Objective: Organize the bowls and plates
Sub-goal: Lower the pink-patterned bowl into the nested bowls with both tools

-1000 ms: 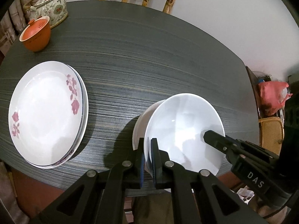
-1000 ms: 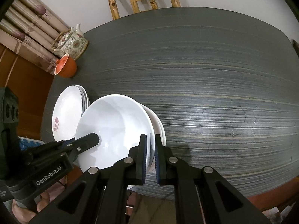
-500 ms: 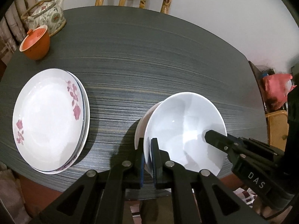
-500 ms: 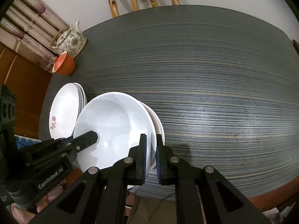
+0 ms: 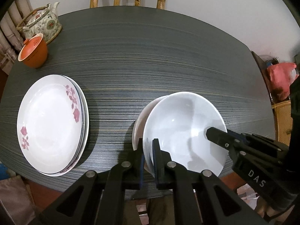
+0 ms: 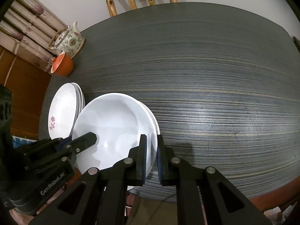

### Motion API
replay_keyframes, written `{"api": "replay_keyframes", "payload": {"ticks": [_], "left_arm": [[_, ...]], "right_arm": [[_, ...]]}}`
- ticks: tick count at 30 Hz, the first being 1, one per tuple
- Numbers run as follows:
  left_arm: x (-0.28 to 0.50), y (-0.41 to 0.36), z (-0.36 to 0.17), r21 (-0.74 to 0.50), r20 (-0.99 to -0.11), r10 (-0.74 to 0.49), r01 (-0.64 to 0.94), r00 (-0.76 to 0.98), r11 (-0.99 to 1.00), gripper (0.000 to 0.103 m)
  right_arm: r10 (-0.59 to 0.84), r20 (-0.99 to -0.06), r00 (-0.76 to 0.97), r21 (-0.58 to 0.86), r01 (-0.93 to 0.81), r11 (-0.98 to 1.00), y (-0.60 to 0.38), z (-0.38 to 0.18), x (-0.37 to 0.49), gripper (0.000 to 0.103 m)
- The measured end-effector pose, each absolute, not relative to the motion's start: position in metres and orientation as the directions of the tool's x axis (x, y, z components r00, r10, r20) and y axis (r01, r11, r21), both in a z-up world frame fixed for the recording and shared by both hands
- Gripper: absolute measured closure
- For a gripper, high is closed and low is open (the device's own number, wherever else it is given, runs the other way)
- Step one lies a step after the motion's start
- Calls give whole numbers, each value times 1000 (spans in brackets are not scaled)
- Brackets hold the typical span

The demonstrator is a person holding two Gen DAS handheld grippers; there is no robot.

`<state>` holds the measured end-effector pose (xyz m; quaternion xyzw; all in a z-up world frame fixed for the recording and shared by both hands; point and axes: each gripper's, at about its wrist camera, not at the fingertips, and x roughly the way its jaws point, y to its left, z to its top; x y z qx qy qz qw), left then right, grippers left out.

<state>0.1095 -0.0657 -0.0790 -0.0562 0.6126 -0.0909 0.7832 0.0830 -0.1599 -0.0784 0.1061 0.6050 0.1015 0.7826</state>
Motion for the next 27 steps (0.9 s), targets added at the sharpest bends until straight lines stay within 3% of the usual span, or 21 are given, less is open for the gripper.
{"api": "replay_keyframes", "payload": {"ticks": [14,27], "left_arm": [[116,-57,-77,-151,-955,-168,90,244,984,94],[111,-59,-86,-181,-948,-194,74,250,981,92]], "right_arm": [[295,-925,240,299,-20,954,-160,-83,83,89],[301,-923,238,305,-22,952,-160,-82,80,84]]}}
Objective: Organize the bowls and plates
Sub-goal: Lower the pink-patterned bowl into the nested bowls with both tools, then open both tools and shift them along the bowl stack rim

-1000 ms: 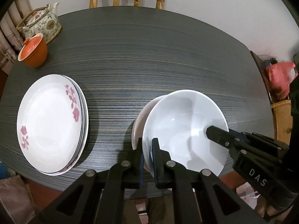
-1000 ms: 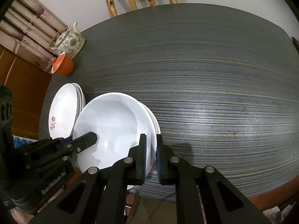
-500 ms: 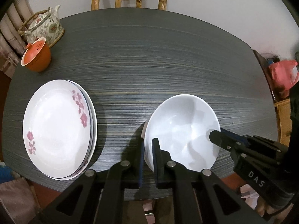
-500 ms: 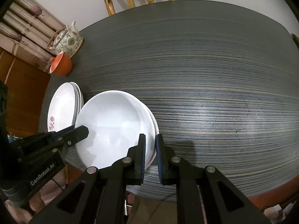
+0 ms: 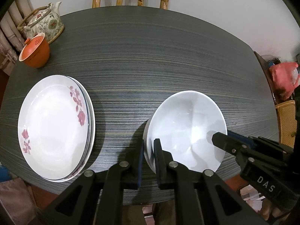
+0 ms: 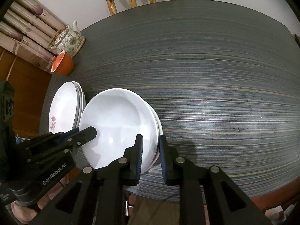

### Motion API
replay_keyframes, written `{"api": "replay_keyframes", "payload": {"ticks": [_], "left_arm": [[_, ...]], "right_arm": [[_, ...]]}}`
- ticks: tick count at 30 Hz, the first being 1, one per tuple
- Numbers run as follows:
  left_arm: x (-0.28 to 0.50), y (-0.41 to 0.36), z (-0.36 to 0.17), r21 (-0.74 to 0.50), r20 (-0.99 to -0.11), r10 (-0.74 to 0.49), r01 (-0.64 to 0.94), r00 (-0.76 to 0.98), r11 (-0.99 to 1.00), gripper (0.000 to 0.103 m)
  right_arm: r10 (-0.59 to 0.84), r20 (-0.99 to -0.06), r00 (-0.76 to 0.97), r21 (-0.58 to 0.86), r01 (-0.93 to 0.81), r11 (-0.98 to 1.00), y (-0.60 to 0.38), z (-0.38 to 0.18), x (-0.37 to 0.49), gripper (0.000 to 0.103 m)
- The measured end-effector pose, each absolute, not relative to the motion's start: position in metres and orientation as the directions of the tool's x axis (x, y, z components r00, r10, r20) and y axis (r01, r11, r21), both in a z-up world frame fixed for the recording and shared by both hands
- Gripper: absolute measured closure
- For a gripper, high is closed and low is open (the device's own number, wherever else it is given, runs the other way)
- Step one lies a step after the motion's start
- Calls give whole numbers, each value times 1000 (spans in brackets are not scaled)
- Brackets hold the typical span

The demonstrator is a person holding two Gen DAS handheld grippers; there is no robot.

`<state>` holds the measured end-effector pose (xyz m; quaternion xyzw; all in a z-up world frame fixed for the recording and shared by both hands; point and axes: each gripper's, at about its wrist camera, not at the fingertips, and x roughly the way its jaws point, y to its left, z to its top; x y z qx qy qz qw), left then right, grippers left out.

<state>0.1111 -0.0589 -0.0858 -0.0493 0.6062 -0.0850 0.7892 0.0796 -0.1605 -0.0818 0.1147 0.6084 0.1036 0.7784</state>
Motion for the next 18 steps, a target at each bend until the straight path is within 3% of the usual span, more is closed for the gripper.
{"api": "replay_keyframes", "payload": {"ticks": [8,18], "left_arm": [[107,-56,-84,-192,-940,-203,67,273,979,91],[100,-49,-83,-252,-927,-253,41,278,967,80]], "right_arm": [[281,-925,257,284,-27,959,-157,-82,75,78],[281,-918,280,287,-17,958,-159,-81,75,67]]}}
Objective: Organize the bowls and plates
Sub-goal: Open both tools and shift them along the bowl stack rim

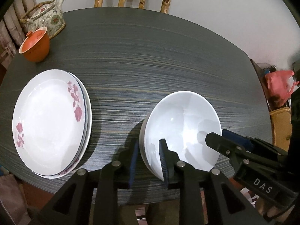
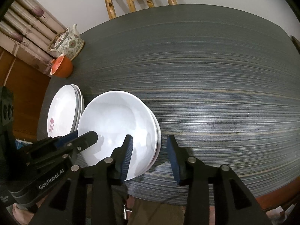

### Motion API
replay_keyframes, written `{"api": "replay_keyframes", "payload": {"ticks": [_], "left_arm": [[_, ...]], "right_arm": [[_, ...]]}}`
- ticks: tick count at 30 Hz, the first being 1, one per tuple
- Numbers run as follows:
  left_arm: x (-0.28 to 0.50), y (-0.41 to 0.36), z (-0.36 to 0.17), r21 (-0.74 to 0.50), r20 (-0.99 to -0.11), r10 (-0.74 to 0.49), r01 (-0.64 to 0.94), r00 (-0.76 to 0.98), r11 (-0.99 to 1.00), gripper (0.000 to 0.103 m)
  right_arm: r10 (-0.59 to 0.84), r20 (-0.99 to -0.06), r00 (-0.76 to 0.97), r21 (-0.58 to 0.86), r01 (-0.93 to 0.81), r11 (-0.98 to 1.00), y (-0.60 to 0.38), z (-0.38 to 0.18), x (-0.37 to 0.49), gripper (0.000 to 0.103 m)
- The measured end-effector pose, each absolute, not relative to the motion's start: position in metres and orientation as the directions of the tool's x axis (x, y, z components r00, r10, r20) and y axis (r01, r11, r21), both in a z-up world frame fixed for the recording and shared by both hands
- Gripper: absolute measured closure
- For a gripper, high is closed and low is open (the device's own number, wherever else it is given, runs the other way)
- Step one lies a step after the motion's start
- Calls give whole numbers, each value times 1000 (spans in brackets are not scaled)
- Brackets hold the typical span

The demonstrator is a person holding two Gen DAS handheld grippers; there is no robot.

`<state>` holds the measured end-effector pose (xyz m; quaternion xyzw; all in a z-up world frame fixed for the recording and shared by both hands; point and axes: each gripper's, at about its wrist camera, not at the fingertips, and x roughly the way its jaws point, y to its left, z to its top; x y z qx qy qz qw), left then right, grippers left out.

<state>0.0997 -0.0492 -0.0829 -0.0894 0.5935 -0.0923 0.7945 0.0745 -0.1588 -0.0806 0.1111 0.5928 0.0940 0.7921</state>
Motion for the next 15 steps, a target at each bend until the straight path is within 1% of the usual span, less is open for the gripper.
{"api": "replay_keyframes", "payload": {"ticks": [2,3,5,6,15], "left_arm": [[98,-45,-82,-263,-924,-261,31,281,964,78],[97,-44,-82,-268,-922,-264,27,283,963,77],[95,-39,-82,-274,-920,-266,12,287,962,71],[95,-38,-81,-279,-919,-269,6,289,960,70],[86,-28,-76,-297,-908,-276,-19,314,955,66]], "right_arm": [[284,-917,281,292,-14,956,-159,-80,74,67],[287,-916,281,295,-13,955,-159,-80,74,65],[283,-916,286,291,-13,957,-161,-79,73,61],[279,-916,288,287,-15,958,-160,-79,72,58],[292,-898,330,308,-4,951,-161,-75,67,54]]}}
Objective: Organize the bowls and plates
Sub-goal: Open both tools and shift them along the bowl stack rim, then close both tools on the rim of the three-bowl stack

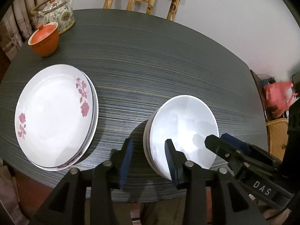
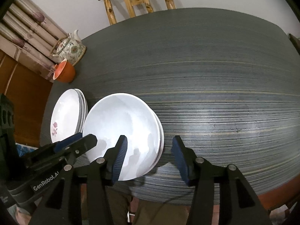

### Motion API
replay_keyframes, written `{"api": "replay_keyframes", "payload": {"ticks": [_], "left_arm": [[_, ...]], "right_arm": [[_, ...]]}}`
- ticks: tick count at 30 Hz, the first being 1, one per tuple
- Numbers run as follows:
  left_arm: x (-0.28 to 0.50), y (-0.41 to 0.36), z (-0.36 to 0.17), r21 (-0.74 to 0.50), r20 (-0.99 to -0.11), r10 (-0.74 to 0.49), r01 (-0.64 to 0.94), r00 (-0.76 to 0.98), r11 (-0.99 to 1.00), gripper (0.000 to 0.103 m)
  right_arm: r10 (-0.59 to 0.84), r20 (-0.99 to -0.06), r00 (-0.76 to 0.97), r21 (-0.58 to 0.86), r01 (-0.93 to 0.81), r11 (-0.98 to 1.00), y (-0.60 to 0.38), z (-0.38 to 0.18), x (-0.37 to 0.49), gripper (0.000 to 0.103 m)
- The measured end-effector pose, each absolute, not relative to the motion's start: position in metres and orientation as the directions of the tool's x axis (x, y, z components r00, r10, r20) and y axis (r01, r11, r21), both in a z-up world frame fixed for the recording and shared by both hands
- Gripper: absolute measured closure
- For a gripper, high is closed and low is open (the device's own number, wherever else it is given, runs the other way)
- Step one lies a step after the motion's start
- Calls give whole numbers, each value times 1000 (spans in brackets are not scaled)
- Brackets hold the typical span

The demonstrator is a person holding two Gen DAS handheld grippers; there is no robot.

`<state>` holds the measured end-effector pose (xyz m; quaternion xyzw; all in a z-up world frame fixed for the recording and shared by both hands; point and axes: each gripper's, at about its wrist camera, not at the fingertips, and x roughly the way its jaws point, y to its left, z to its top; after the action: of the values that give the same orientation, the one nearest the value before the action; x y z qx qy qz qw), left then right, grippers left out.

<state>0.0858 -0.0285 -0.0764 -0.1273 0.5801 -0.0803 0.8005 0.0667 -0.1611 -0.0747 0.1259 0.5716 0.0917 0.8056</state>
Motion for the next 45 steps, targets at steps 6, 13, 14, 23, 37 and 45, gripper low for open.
{"api": "replay_keyframes", "payload": {"ticks": [6,13,14,23,37,45], "left_arm": [[87,-22,-84,-341,-902,-310,-54,299,939,65],[95,-16,-91,-371,-899,-335,-83,282,925,65],[96,-16,-92,-373,-899,-337,-85,281,924,65],[104,-24,-97,-361,-904,-325,-91,276,928,65],[112,-37,-113,-376,-902,-346,-74,257,924,65],[116,-41,-122,-394,-898,-367,-73,243,916,66]], "right_arm": [[353,-866,355,369,-23,929,-164,-73,60,51],[346,-871,349,372,8,928,-171,-80,63,51],[342,-872,350,370,14,929,-173,-80,62,51],[372,-872,317,410,62,910,-178,-96,68,51],[348,-889,298,379,54,924,-176,-118,73,65],[371,-884,284,401,56,914,-174,-126,79,78]]}}
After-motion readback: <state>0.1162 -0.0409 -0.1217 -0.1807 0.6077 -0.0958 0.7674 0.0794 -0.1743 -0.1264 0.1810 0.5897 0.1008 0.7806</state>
